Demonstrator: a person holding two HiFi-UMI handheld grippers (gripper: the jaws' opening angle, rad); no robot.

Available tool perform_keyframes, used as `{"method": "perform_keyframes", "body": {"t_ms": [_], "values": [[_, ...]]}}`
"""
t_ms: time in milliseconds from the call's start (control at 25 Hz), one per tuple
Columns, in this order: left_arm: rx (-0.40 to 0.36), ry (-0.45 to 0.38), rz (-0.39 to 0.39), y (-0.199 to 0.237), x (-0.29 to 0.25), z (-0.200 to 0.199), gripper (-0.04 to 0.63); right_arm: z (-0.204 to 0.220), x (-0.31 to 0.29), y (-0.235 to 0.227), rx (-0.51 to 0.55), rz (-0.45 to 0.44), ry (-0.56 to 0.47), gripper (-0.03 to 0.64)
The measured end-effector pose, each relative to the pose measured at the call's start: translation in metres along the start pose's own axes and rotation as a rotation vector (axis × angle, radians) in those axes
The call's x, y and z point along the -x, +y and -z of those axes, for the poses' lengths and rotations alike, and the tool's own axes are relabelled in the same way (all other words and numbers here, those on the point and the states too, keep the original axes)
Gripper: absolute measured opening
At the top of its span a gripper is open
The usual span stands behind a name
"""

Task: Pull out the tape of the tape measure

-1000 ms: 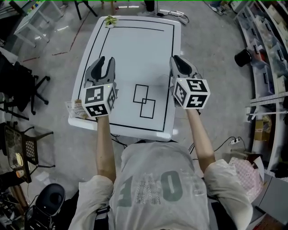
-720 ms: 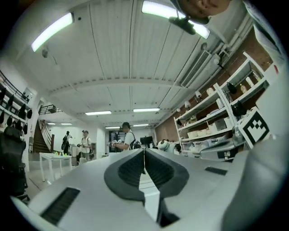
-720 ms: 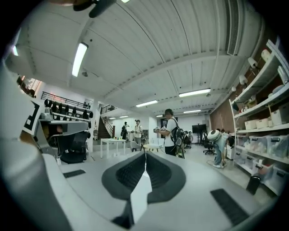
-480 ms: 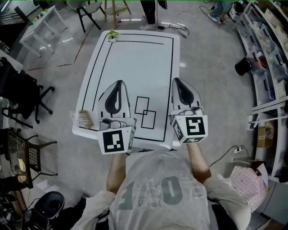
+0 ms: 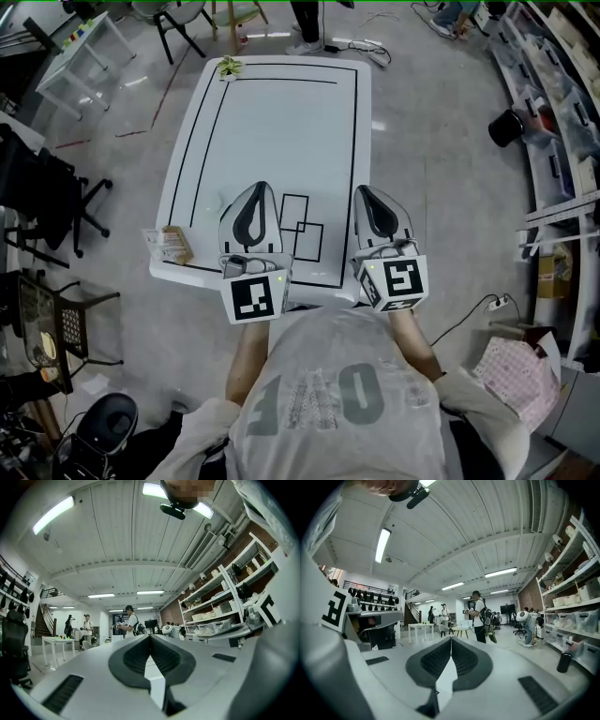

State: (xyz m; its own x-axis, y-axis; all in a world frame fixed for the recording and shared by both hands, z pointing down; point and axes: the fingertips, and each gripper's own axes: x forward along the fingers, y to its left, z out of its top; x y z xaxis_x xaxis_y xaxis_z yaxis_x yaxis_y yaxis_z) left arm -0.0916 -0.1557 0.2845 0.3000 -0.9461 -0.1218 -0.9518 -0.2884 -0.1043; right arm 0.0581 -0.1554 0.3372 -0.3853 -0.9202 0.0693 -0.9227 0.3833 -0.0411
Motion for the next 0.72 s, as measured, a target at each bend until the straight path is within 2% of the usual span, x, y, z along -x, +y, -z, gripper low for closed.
{"method": "perform_keyframes", "body": {"t_ms": [720], "values": [[-0.033, 0.027, -0.042, 0.018, 0.006, 0.005, 0.026, -0.015, -0.014, 0.002, 0.040, -0.026, -0.037, 0.031]]}}
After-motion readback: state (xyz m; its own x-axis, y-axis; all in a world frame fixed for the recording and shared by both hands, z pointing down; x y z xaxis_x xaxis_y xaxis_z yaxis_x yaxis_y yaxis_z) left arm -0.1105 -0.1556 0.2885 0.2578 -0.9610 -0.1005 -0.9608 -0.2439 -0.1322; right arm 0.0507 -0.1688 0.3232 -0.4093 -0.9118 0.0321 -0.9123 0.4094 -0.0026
